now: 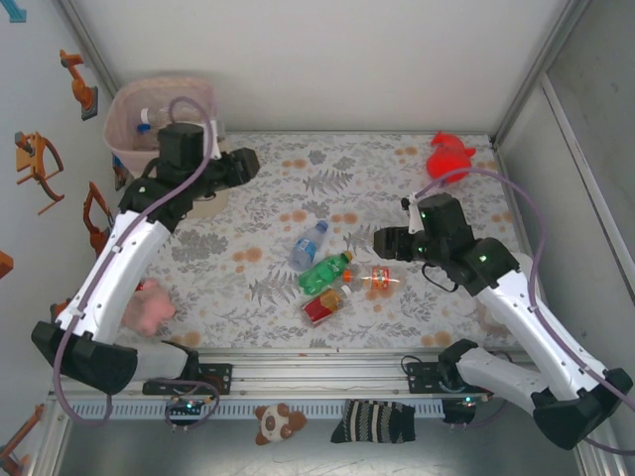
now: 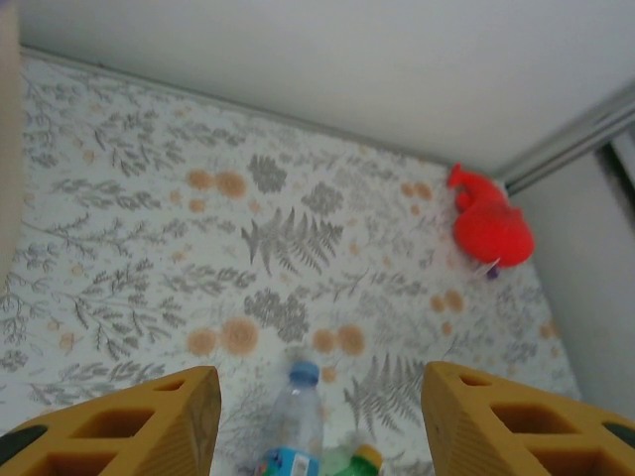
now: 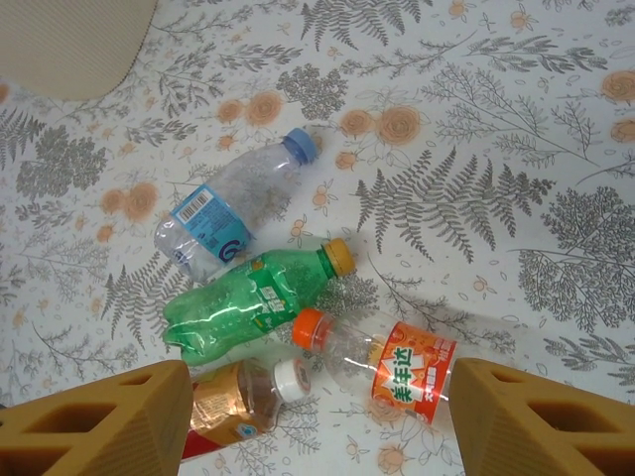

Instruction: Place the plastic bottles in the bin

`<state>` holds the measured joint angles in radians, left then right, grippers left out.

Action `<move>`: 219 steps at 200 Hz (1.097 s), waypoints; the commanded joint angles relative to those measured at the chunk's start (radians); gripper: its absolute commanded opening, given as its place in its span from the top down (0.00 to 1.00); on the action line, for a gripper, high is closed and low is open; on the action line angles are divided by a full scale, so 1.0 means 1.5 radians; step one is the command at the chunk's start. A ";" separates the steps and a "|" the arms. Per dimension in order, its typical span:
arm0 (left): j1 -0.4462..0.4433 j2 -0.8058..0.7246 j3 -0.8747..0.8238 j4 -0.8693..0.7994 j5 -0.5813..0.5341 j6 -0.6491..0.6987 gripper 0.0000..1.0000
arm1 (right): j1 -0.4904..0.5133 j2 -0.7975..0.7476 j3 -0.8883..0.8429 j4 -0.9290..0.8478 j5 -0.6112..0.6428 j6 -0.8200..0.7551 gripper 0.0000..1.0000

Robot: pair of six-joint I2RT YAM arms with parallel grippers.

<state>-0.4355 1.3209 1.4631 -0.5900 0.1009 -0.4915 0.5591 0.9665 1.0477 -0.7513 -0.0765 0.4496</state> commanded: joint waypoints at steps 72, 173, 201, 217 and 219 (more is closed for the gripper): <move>-0.189 0.173 0.002 -0.099 -0.069 0.150 0.40 | 0.003 -0.064 -0.083 0.023 0.040 0.038 0.32; -0.258 0.519 0.279 -0.295 -0.103 0.247 0.30 | 0.004 -0.100 -0.090 0.012 0.067 0.030 0.32; -0.259 0.572 0.331 -0.313 -0.137 0.260 0.27 | 0.004 -0.103 -0.093 0.004 0.070 0.021 0.32; -0.258 0.594 0.348 -0.311 -0.150 0.265 0.25 | 0.004 -0.101 -0.092 0.001 0.068 0.020 0.32; -0.258 0.597 0.351 -0.311 -0.152 0.265 0.25 | 0.004 -0.102 -0.092 0.001 0.067 0.021 0.32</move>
<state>-0.8238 2.1860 1.9278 -1.0004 -0.0731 -0.1349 0.5591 0.8215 0.9226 -0.7444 -0.0010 0.4820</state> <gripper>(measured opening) 0.744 0.678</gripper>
